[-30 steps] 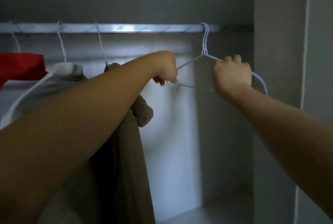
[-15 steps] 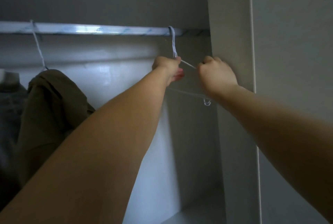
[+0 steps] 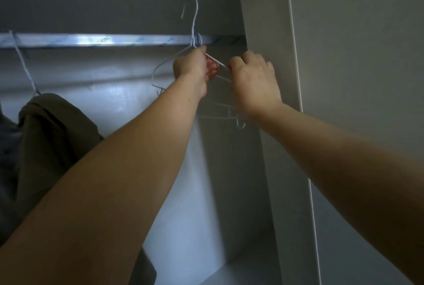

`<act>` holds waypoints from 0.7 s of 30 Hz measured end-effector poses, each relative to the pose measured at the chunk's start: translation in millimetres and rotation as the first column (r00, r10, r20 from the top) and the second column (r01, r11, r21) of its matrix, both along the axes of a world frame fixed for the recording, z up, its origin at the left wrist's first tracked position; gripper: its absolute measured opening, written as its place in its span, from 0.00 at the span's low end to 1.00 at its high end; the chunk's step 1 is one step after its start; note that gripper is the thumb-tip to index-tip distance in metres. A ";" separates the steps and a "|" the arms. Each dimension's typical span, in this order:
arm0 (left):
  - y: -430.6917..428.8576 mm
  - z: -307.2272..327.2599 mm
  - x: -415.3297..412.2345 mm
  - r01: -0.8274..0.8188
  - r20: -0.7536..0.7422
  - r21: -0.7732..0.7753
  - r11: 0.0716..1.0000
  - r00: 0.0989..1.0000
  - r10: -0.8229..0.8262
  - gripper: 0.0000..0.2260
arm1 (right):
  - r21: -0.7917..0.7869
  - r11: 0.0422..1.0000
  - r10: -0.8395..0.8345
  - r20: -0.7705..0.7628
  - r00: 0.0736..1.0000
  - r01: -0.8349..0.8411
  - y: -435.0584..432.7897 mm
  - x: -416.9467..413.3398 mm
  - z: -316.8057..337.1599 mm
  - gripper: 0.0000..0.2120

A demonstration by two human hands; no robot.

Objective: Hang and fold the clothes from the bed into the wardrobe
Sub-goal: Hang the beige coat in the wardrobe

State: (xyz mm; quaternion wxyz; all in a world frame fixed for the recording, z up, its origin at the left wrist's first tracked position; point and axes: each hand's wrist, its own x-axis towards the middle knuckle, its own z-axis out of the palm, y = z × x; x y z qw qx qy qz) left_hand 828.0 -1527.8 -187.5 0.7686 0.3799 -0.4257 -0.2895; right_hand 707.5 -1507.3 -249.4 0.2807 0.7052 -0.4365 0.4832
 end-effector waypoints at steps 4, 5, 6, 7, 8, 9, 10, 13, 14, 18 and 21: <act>7.3 -16.6 5.2 -0.008 -0.123 -0.088 0.996 0.992 -0.003 0.10 | -0.054 0.998 -0.009 0.003 1.000 0.009 21.0 -3.6 -16.8 0.15; 11.1 -22.9 5.4 -0.005 -0.176 -0.129 0.992 0.984 -0.018 0.10 | -0.049 0.999 0.007 0.013 1.000 -0.007 29.0 -3.8 -21.9 0.15; 15.4 -29.6 4.2 -0.005 -0.211 -0.162 0.987 0.977 -0.029 0.10 | -0.029 0.999 0.023 0.032 0.999 -0.022 37.2 -4.5 -26.9 0.14; 20.0 -35.2 2.2 -0.006 -0.229 -0.186 0.983 0.973 -0.037 0.10 | 0.004 0.999 0.041 0.057 0.998 -0.042 45.2 -5.8 -30.3 0.13; 25.1 -40.5 -0.5 -0.005 -0.248 -0.201 0.980 0.968 -0.046 0.11 | 0.045 0.996 0.068 0.098 0.993 -0.072 53.1 -8.0 -30.3 0.13; 29.9 -43.8 -3.5 0.000 -0.273 -0.200 0.980 0.960 -0.055 0.12 | 0.092 0.990 0.094 0.161 0.982 -0.109 60.5 -12.0 -25.6 0.13; 35.0 -45.7 -6.4 0.008 -0.302 -0.174 0.985 0.951 -0.061 0.15 | 0.147 0.977 0.115 0.239 0.964 -0.153 67.5 -17.9 -18.1 0.12; 55.0 -42.9 -12.3 0.054 -0.373 -0.026 0.998 0.926 -0.060 0.19 | 0.361 0.895 0.116 0.378 0.919 -0.262 94.9 -42.1 12.3 0.11; 64.6 -40.2 -14.9 0.064 -0.374 0.046 0.997 0.927 -0.042 0.17 | 0.431 0.854 0.114 0.389 0.914 -0.290 106.8 -50.0 23.5 0.11; 114.2 -31.2 -37.7 0.103 -0.264 0.417 0.903 0.965 0.011 0.09 | 0.657 0.721 0.008 0.309 0.951 -0.220 165.3 -76.5 64.5 0.12; 156.0 -19.9 -67.9 0.157 -0.193 0.658 0.737 0.981 -0.038 0.09 | 0.791 0.592 -0.077 0.249 0.966 -0.157 211.2 -104.8 96.7 0.11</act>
